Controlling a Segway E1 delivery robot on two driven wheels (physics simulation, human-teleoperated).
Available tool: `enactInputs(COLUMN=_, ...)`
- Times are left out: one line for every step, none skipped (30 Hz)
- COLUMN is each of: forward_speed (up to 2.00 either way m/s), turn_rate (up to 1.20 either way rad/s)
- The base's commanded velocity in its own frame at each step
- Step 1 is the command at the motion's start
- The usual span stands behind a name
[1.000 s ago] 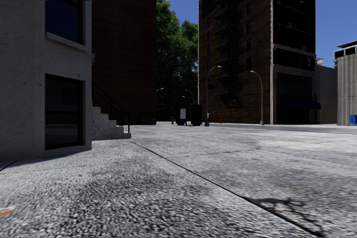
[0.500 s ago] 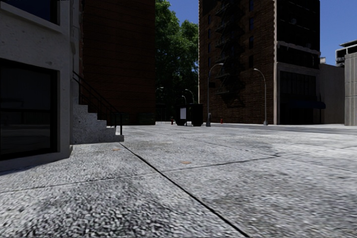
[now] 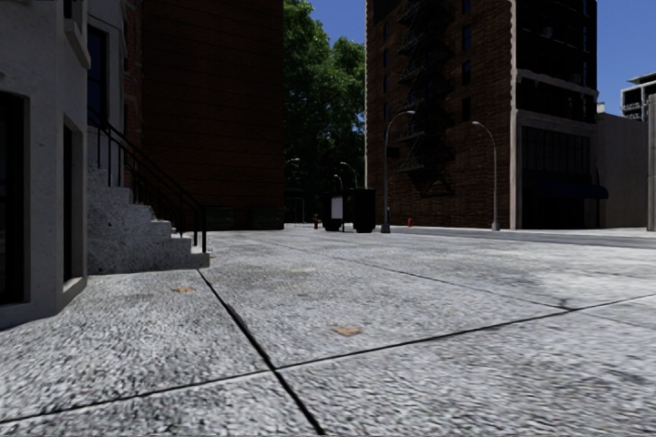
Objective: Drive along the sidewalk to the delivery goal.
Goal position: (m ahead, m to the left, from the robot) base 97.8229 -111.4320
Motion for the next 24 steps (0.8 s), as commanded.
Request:
enactInputs(forward_speed=2.0, turn_rate=0.0)
enactInputs(forward_speed=2.0, turn_rate=0.0)
enactInputs(forward_speed=2.0, turn_rate=0.0)
enactInputs(forward_speed=2.0, turn_rate=0.0)
enactInputs(forward_speed=2.0, turn_rate=0.0)
enactInputs(forward_speed=2.0, turn_rate=0.0)
enactInputs(forward_speed=2.0, turn_rate=0.0)
enactInputs(forward_speed=2.0, turn_rate=0.0)
enactInputs(forward_speed=2.0, turn_rate=0.0)
enactInputs(forward_speed=2.0, turn_rate=0.0)
enactInputs(forward_speed=2.0, turn_rate=0.0)
enactInputs(forward_speed=2.0, turn_rate=0.0)
enactInputs(forward_speed=2.0, turn_rate=0.0)
enactInputs(forward_speed=2.0, turn_rate=0.0)
enactInputs(forward_speed=2.0, turn_rate=0.0)
enactInputs(forward_speed=2.0, turn_rate=0.0)
enactInputs(forward_speed=2.0, turn_rate=0.0)
enactInputs(forward_speed=2.0, turn_rate=0.0)
enactInputs(forward_speed=2.0, turn_rate=0.0)
enactInputs(forward_speed=2.0, turn_rate=0.0)
enactInputs(forward_speed=2.0, turn_rate=0.0)
enactInputs(forward_speed=2.0, turn_rate=0.0)
enactInputs(forward_speed=2.0, turn_rate=0.0)
enactInputs(forward_speed=2.0, turn_rate=0.0)
